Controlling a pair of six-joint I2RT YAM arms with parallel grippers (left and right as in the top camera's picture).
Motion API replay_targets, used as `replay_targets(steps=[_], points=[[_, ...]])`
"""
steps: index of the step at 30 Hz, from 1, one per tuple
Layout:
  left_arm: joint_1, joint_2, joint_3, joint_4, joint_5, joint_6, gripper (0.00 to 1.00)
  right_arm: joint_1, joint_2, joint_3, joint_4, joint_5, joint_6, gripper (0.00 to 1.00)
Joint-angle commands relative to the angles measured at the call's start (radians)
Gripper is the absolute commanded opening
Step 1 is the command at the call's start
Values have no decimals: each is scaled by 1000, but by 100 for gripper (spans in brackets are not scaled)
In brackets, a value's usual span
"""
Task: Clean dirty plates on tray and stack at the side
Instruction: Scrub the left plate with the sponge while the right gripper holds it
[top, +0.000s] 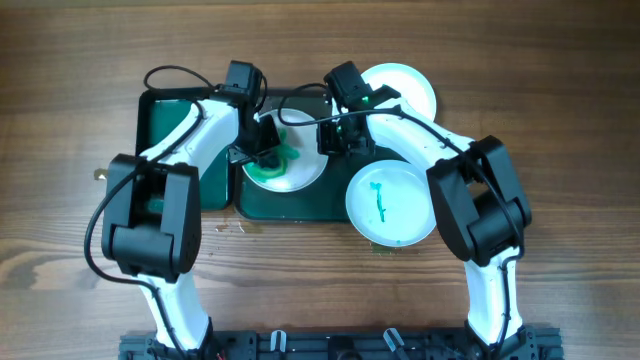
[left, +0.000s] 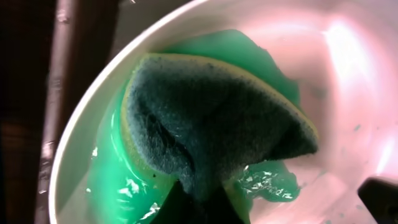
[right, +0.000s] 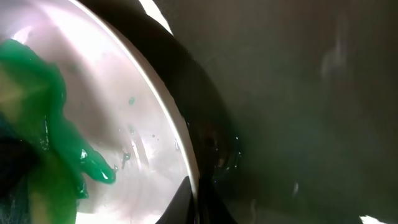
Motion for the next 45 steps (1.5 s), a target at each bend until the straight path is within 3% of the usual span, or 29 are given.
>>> replay_targets(steps=[1, 3, 8, 13, 15, 17, 23, 29, 32, 39, 45], points=[[-51, 68, -7, 40, 211, 156, 4, 3, 32, -2, -11, 13, -3, 4], [-61, 68, -7, 50, 299, 231, 4, 3, 32, -2, -11, 13, -4, 4], [-46, 63, -6, 75, 247, 205, 4, 3, 32, -2, -12, 13, -3, 4], [-42, 2, 0, 15, -222, -64, 4, -2, 32, -2, -19, 2, -3, 4], [-43, -19, 0, -14, -352, -122, 4, -9, 34, -3, -19, -14, 5, 4], [-43, -23, 0, -32, -386, -140, 4, -19, 38, -3, -22, -16, 28, 4], [-62, -20, -7, -76, -295, -134, 4, -36, 46, -12, -18, -62, 26, 4], [-105, -20, -7, 4, 221, 121, 4, -36, 46, -13, -18, -63, 20, 4], [-122, -20, -7, 58, 245, 135, 4, -36, 46, -13, -18, -62, 20, 4], [-97, -20, -7, 196, -21, 131, 4, -36, 46, -13, -18, -62, 19, 4], [-78, -20, -7, 138, -523, -26, 4, -36, 46, -13, -18, -58, 20, 4]])
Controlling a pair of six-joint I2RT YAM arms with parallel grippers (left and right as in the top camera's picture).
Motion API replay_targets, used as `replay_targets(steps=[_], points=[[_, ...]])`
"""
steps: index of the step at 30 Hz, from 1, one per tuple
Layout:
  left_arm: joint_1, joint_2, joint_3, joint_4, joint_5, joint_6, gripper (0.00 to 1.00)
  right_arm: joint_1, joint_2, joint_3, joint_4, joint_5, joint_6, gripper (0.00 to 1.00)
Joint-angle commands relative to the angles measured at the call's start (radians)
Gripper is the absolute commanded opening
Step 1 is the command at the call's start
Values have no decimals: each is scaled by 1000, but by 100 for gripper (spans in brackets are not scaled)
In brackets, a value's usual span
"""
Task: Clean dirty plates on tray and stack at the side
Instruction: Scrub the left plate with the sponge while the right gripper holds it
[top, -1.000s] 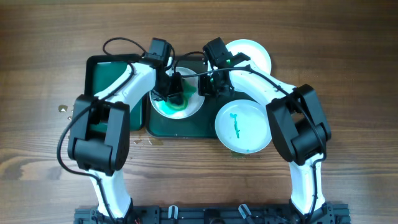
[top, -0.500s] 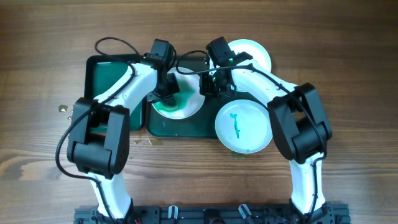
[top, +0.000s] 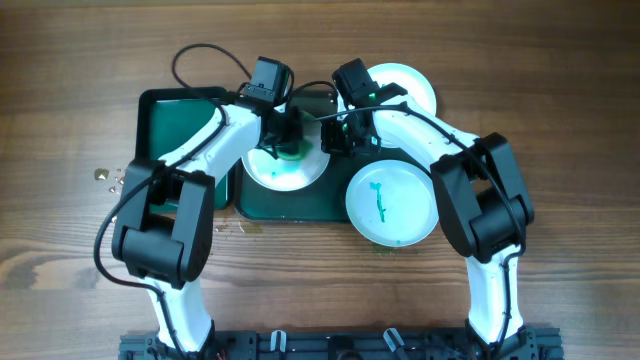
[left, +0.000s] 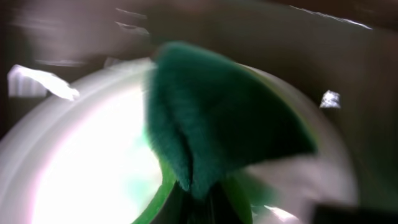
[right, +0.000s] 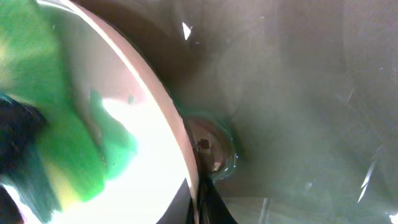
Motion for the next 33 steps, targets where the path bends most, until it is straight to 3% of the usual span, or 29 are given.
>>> replay_targets(steps=[1, 4, 7, 13, 19, 23, 29, 33], points=[[16, -3, -4, -60, -369, -102, 4, -3, 37, -13, -10, 14, 4, 4], [6, -3, -4, -145, -306, -101, 4, -3, 37, -13, -6, 14, 6, 4], [-16, -3, -4, -219, -140, -85, 4, -3, 37, -13, -2, 14, 6, 5], [-68, -3, -4, -319, 231, 184, 4, -10, 37, -13, -5, 13, 6, 4], [-91, -3, -4, -254, 288, 245, 4, -16, 37, -13, -6, 9, 6, 4], [-90, -3, -4, -116, 201, 223, 4, -16, 37, -13, -10, 9, 5, 4], [-90, -3, -4, 56, -185, 51, 4, -16, 37, -13, -16, 10, 3, 4], [-90, -3, -4, 39, -410, -40, 4, -16, 37, -13, -12, 10, 4, 4]])
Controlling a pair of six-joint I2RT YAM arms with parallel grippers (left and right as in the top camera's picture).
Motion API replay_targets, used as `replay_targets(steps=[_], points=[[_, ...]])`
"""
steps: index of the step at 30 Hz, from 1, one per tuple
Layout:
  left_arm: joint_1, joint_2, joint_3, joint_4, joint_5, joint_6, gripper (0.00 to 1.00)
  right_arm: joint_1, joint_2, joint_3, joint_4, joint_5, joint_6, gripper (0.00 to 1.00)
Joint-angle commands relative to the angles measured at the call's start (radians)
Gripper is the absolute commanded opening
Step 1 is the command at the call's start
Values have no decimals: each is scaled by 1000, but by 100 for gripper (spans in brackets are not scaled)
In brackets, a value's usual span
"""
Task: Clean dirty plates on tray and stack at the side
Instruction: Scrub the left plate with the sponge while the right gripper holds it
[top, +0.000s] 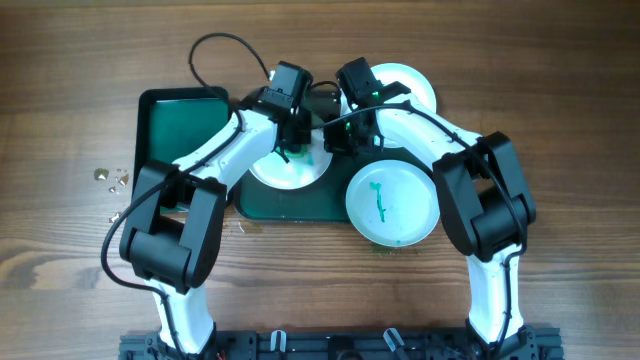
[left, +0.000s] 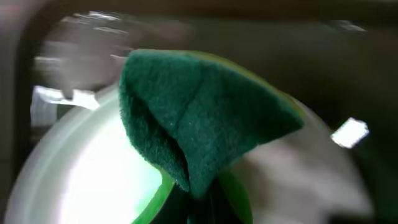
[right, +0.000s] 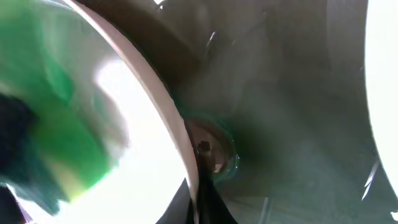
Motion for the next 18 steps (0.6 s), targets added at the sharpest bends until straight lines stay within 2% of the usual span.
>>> replay_targets(steps=[1, 3, 6, 9, 10, 14, 16, 18], points=[[-5, 4, -2, -38, -297, -124, 4, -2, 37, -13, -4, 21, 3, 4], [-5, 4, -2, -95, -274, -124, 4, -3, 37, -13, -4, 21, 3, 4], [-5, 4, -2, -195, -165, -124, 4, -3, 37, -13, -5, 20, 3, 4], [-5, 4, -2, -277, 22, -123, 4, -2, 37, -13, -5, 20, 3, 4], [-5, 4, -2, -292, 164, -108, 4, -2, 37, -13, -5, 20, 3, 5], [-5, 4, -2, -237, 478, 32, 4, -2, 37, -13, -5, 20, 4, 4], [-5, 4, -2, -189, 537, 41, 4, -2, 37, -13, -5, 20, 3, 4], [-5, 4, -2, -136, 531, 38, 4, -2, 37, -13, -6, 20, 4, 4]])
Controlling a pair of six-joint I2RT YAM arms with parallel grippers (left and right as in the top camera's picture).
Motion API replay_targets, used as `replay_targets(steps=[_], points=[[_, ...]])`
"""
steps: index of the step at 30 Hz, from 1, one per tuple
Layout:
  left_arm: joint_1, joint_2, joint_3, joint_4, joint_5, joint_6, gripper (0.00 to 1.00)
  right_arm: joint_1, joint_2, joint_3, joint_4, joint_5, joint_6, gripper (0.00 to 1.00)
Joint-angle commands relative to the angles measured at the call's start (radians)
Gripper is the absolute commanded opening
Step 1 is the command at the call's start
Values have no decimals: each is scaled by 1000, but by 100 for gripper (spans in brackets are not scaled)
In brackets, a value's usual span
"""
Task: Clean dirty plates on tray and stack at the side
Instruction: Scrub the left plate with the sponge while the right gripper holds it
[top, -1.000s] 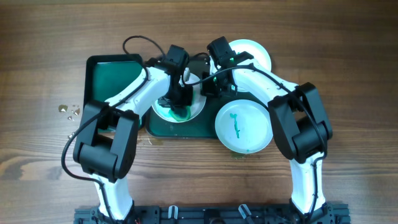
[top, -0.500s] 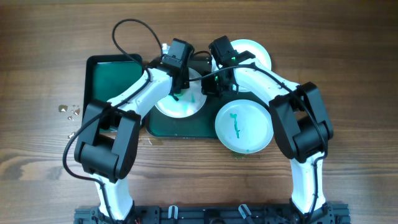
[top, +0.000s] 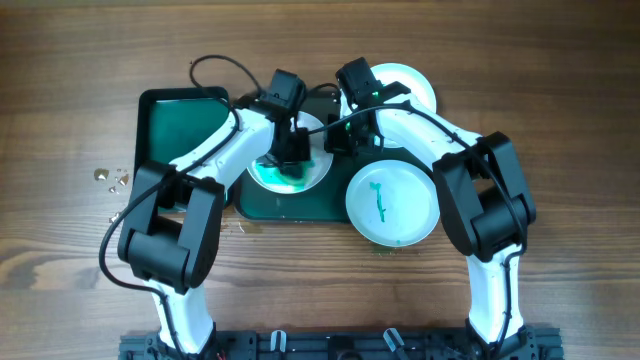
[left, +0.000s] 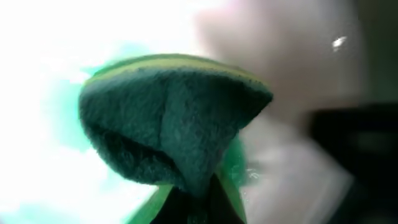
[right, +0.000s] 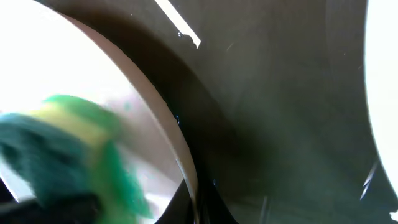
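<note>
A white plate smeared with green (top: 288, 165) lies in the dark green tray (top: 170, 130). My left gripper (top: 288, 150) is shut on a green sponge (left: 171, 118) with a yellow edge, pressed onto the plate's middle; the sponge (right: 62, 149) also shows in the right wrist view. My right gripper (top: 338, 138) is shut on the plate's right rim (right: 186, 168). A second dirty plate (top: 392, 204) with a green streak lies at the tray's lower right. A clean white plate (top: 405, 88) sits behind my right arm.
The tray's left half (top: 175, 150) is bare green. Small scraps (top: 108, 177) lie on the wooden table left of the tray. Both arms cross over the tray's middle.
My left gripper has moved the sponge from the plate's far edge back toward its middle. A green smear shows on the plate under it. My right gripper still holds the rim.
The sponge was on the plate's left part amid a large green smear, my right gripper holding the rim. Then it stood nearer the plate's far side, then at the far edge with the plate looking whiter. Now it is back at the middle.
</note>
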Motion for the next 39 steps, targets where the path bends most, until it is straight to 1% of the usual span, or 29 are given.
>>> replay_targets(steps=[1, 4, 7, 8, 11, 14, 16, 20, 22, 27, 34, 36, 39], points=[[-14, 6, -3, 91, 213, 58, 4, -2, 37, -13, -4, 20, 4, 4], [-14, 6, -3, 155, 103, 56, 4, -3, 37, -13, -4, 20, 4, 4], [-14, 7, -3, 182, -70, 55, 4, -2, 37, -13, -4, 20, 4, 4], [-14, 7, -3, 182, -147, 55, 4, -2, 37, -13, -4, 20, 5, 4], [-14, 10, -3, 152, -314, 35, 4, -2, 37, -13, -4, 20, 4, 4], [-14, 23, -3, 99, -399, 21, 4, -2, 37, -13, -4, 20, 4, 4], [-13, 42, -3, 61, -405, 20, 4, -3, 37, -13, -3, 20, 4, 4], [-13, 86, -3, -52, -399, -74, 4, -2, 37, -13, -4, 20, 4, 4], [-13, 96, -3, -116, -366, -108, 4, -2, 37, -13, -5, 20, 4, 4], [-8, 95, -3, -183, -304, -111, 4, -2, 37, -13, -3, 20, 5, 4], [19, 94, 4, -176, -134, -100, 4, -2, 37, -13, -6, 20, 4, 4], [29, 89, 28, -188, -108, -86, 4, -2, 37, -13, -6, 20, 4, 4], [54, 57, 128, -262, -96, -71, 4, -2, 37, -13, -11, 20, 3, 4]])
